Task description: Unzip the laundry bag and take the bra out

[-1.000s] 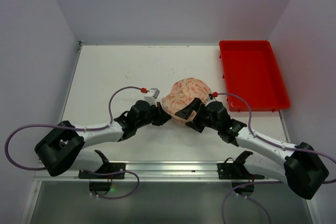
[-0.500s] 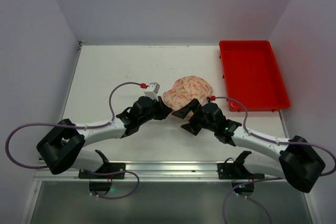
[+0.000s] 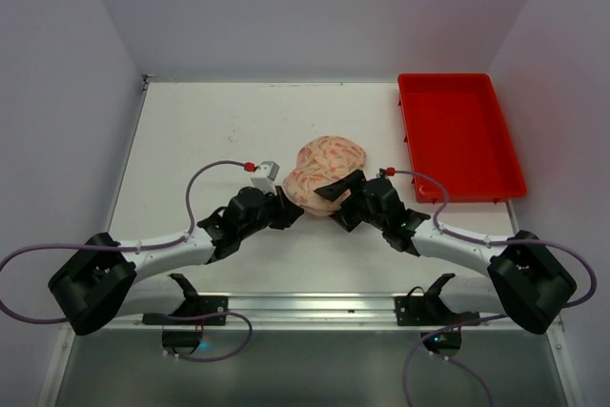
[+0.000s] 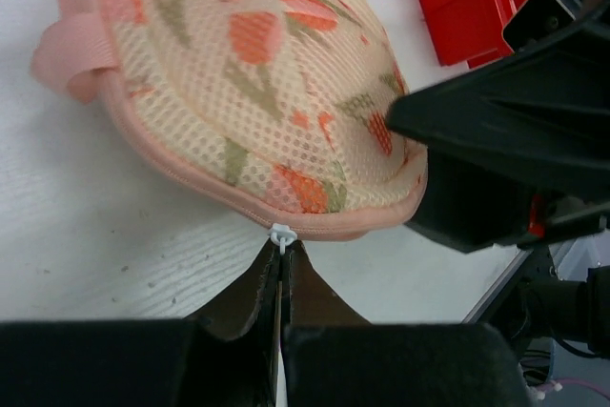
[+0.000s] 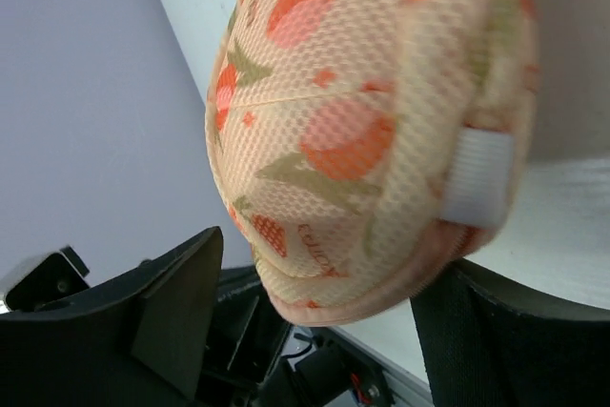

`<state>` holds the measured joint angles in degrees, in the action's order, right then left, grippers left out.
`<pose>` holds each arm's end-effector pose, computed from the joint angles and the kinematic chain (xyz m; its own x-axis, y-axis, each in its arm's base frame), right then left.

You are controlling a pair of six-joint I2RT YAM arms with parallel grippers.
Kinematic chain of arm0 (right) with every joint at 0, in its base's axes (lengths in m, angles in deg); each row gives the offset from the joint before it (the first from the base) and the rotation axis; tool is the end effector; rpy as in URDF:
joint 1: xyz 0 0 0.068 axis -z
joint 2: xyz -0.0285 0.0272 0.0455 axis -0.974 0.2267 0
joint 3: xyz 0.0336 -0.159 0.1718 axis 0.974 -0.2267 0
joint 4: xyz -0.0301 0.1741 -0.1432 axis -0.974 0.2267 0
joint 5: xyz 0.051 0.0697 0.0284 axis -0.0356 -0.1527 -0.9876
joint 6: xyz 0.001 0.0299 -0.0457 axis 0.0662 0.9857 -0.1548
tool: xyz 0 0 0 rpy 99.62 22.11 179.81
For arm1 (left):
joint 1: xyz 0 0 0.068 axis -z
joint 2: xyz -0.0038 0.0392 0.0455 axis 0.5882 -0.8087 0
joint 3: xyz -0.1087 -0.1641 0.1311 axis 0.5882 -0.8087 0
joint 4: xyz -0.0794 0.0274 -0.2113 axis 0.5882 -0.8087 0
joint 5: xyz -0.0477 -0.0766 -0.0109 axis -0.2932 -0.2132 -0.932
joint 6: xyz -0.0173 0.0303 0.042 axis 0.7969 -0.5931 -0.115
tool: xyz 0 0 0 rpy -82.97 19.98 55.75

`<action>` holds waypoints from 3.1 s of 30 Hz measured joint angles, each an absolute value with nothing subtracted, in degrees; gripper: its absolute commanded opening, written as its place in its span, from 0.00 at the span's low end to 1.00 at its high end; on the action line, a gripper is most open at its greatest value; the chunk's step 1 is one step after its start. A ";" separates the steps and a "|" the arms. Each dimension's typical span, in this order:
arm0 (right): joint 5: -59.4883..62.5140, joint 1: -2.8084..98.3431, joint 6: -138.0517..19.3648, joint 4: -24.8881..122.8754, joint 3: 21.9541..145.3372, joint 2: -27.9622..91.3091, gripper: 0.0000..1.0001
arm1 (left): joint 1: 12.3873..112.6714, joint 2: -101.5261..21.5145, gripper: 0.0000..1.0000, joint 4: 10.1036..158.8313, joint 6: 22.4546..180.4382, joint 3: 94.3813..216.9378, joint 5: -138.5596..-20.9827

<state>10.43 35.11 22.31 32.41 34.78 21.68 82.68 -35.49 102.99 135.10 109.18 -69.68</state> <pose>0.1757 0.1560 0.1724 -0.6608 0.7498 -0.0341 0.3363 0.3364 0.8796 0.1627 -0.1706 0.1758 -0.7029 -0.2891 -0.6499 0.2952 0.7127 -0.6363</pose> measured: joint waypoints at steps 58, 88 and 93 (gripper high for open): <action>14.65 24.82 -62.08 52.02 50.60 13.40 0.99 | 78.81 -33.63 0.00 78.44 123.28 125.86 -67.61; 28.46 17.21 -74.74 38.64 44.55 15.45 0.00 | 66.99 -30.16 0.00 75.27 121.70 125.44 -71.85; 27.00 17.28 -73.71 42.94 43.45 9.22 0.00 | 63.12 -31.73 0.00 75.31 120.70 125.66 -72.02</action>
